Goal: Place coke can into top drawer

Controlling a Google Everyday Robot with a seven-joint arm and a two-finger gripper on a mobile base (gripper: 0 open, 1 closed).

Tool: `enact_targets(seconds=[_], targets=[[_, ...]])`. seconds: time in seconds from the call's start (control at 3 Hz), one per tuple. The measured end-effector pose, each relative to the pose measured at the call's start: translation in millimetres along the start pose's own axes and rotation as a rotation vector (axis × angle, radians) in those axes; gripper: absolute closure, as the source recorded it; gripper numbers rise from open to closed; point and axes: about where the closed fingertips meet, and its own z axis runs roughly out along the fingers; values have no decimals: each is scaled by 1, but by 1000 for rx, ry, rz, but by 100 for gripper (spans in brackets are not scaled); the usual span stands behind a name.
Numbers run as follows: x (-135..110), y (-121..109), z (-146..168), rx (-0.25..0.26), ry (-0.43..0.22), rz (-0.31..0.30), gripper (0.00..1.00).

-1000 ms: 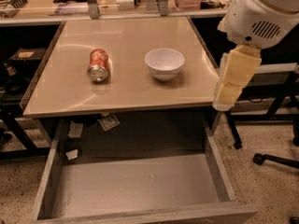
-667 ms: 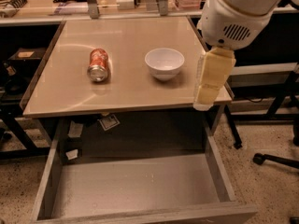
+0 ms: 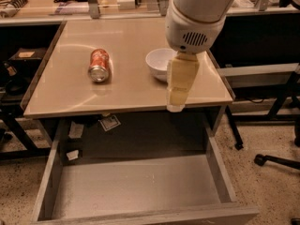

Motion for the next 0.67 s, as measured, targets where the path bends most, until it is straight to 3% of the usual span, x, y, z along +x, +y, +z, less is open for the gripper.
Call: enact_targets(seconds=[0.33,0.67], targets=[[-1,0,0,0,0,-2,0],[-8,-5,11,-9,-4,69,0]])
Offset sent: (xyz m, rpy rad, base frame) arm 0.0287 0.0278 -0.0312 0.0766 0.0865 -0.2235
